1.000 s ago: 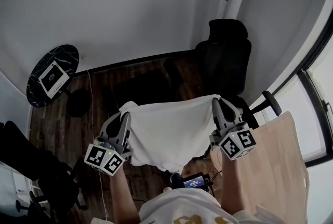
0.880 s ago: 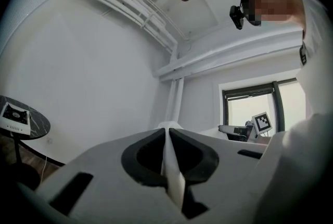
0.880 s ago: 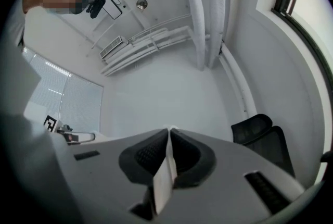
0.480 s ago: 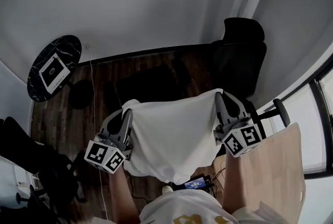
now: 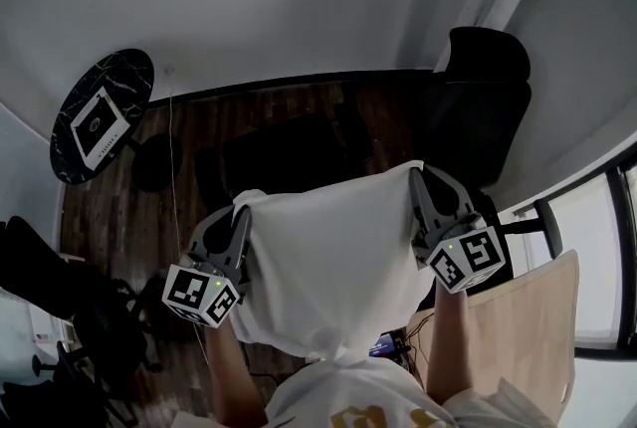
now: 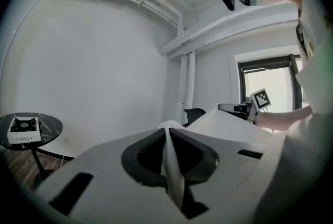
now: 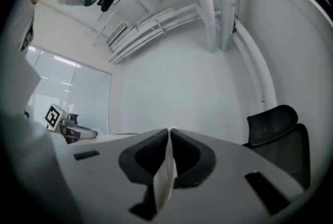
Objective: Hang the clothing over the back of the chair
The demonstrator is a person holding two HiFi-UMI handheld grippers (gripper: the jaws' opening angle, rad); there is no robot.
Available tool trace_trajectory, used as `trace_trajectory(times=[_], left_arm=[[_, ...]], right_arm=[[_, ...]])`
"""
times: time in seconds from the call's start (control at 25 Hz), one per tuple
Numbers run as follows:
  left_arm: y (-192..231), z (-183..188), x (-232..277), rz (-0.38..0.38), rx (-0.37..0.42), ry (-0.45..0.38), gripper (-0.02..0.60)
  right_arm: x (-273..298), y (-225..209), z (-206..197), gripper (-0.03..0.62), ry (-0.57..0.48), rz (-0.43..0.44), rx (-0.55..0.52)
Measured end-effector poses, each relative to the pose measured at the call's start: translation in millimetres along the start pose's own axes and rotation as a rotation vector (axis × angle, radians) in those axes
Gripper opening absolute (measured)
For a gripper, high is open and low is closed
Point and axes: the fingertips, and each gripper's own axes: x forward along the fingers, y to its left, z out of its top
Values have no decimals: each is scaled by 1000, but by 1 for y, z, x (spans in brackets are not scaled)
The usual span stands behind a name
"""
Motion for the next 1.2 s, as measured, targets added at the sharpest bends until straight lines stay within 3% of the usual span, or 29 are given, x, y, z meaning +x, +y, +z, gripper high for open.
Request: trace_trajectory(times=[0.32, 0.56, 0.84, 1.04, 1.2], left_arm=[[19, -24, 22, 36, 23, 83, 32], [34, -37, 36, 42, -27, 86, 32], [34, -82, 48, 44, 87, 264, 31], [36, -108, 54, 31, 124, 352, 31], [33, -135, 62, 22, 220, 473, 25]], right_arm=[[32, -14, -28, 21, 51, 40, 18], [51, -18, -46, 21, 94, 67, -22], [63, -16, -88, 21, 205, 91, -119], [63, -22, -121, 21, 306, 61, -168], [67, -16, -141, 21, 378, 85, -327]])
